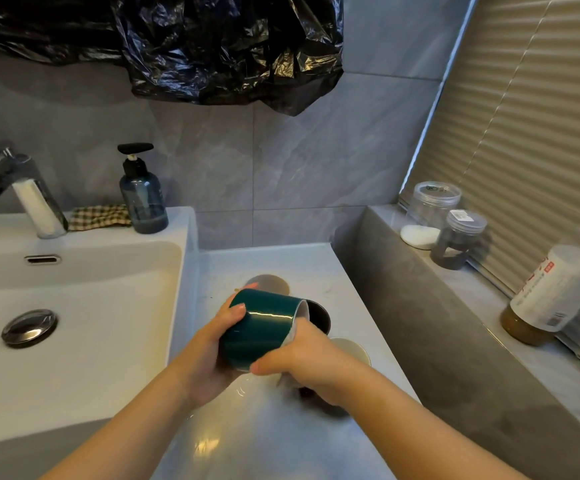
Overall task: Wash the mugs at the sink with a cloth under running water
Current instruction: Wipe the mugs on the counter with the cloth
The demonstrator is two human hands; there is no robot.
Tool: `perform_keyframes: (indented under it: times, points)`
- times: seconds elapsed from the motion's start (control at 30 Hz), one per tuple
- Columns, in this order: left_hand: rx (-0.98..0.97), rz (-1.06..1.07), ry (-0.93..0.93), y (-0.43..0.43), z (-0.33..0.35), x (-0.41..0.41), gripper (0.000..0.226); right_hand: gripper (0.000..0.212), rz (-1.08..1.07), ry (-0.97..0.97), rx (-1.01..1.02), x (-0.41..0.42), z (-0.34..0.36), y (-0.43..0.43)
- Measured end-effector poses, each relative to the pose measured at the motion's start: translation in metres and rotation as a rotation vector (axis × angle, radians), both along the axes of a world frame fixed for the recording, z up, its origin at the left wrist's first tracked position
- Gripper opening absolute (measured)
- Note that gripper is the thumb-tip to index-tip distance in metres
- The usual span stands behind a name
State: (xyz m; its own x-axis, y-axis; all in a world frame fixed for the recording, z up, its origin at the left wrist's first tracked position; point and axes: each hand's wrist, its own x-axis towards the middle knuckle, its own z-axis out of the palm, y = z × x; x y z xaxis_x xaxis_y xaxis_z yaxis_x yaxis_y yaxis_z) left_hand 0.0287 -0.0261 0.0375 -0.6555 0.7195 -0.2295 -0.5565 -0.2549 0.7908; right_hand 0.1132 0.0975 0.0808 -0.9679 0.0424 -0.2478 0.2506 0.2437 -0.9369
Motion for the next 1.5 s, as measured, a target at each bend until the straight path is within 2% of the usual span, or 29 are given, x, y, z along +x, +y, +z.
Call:
perform_keyframes:
  times: [0.07,0.13,0.2,0.27,0.3,0.33,0.37,0.4,0.43,0.5,0.53,0.57,0.6,0.63,0.7,0.77,0.8,0.83,0.9,0.97,1.07,1.1,1.17,1.23,1.27,1.3,1.4,1.43,1.5]
  points:
    - [-0.035,0.059,-0.012,0.003,0.001,-0.001,0.05,0.036,-0.001,0.004,-0.072,0.001,0.0,-0.005]
    - [-0.109,0.042,-0.048,0.002,0.003,-0.003,0.05,0.035,0.152,-0.013,0.057,0.006,-0.003,-0.008]
    - [-0.24,-0.008,-0.067,0.0,0.008,-0.001,0.049,0.033,0.426,0.093,0.628,0.009,-0.013,-0.003]
    - [-0.354,-0.012,-0.096,-0.001,0.012,0.002,0.045,0.048,0.548,0.32,1.327,0.006,-0.031,0.008]
    - [-0.375,-0.006,-0.101,0.0,0.014,0.002,0.044,0.053,0.52,0.419,1.509,0.004,-0.037,0.012]
    - [-0.381,0.002,-0.092,0.001,0.017,0.001,0.044,0.057,0.457,0.452,1.571,0.002,-0.038,0.01]
    - [-0.384,0.01,-0.077,0.002,0.018,-0.001,0.044,0.06,0.462,0.43,1.549,0.001,-0.04,0.008]
    - [-0.391,0.014,-0.066,0.002,0.019,-0.002,0.045,0.064,0.478,0.383,1.433,0.001,-0.038,0.005]
    - [-0.403,0.013,-0.069,0.002,0.018,-0.002,0.045,0.067,0.445,0.295,1.203,0.003,-0.035,0.0]
    - [-0.39,0.008,-0.088,0.001,0.017,0.0,0.045,0.06,0.29,-0.017,0.511,0.009,-0.019,-0.007]
    - [-0.374,0.009,-0.092,0.0,0.016,0.002,0.044,0.046,0.233,-0.14,0.161,0.012,-0.01,-0.011]
    - [-0.369,0.012,-0.094,-0.001,0.015,0.003,0.043,0.03,0.198,-0.188,-0.04,0.015,-0.004,-0.014]
    - [-0.373,0.015,-0.1,-0.002,0.013,0.004,0.043,0.021,0.233,-0.18,-0.036,0.017,-0.002,-0.012]
    - [-0.388,0.015,-0.112,-0.002,0.012,0.006,0.043,0.018,0.312,-0.135,0.119,0.019,-0.002,-0.008]
    - [-0.417,0.013,-0.137,-0.003,0.011,0.007,0.048,0.035,0.556,0.003,0.808,0.019,0.0,-0.003]
    - [-0.436,0.033,-0.163,-0.002,0.011,0.009,0.051,0.051,0.611,0.225,1.447,0.015,-0.015,0.004]
    - [-0.43,0.046,-0.162,-0.001,0.012,0.008,0.05,0.055,0.593,0.304,1.626,0.014,-0.017,0.004]
    - [-0.414,0.053,-0.149,-0.001,0.015,0.007,0.047,0.056,0.497,0.295,1.679,0.014,-0.014,0.001]
    - [-0.388,0.052,-0.114,-0.001,0.021,0.003,0.045,0.051,0.441,0.311,1.482,0.011,-0.017,-0.002]
    - [-0.37,0.05,-0.109,-0.003,0.023,0.001,0.042,0.054,0.421,0.215,1.141,0.009,-0.016,-0.009]
    - [-0.314,0.062,-0.14,-0.004,0.02,0.002,0.035,0.037,0.289,-0.044,0.323,0.008,0.0,-0.016]
    - [-0.3,0.07,-0.164,-0.004,0.019,0.003,0.033,0.035,0.292,-0.096,0.137,0.008,0.006,-0.016]
    - [-0.28,0.084,-0.211,-0.005,0.016,0.004,0.03,0.045,0.306,-0.09,-0.013,0.008,0.007,-0.013]
    - [-0.27,0.104,-0.259,-0.006,0.014,0.003,0.031,0.046,0.314,-0.056,-0.006,0.007,0.011,-0.015]
    - [-0.268,0.112,-0.287,-0.007,0.012,0.003,0.031,0.041,0.337,-0.003,0.071,0.006,0.011,-0.015]
    - [-0.274,0.115,-0.321,-0.007,0.011,0.003,0.032,0.041,0.396,0.051,0.247,0.006,0.01,-0.015]
    - [-0.297,0.089,-0.392,-0.007,0.007,0.006,0.041,0.083,0.535,0.213,0.979,0.0,0.003,-0.008]
    - [-0.296,0.073,-0.395,-0.007,0.006,0.007,0.044,0.086,0.557,0.241,1.124,0.0,0.005,-0.009]
    - [-0.299,0.062,-0.37,-0.007,0.006,0.006,0.048,0.079,0.591,0.223,1.244,0.0,0.006,-0.01]
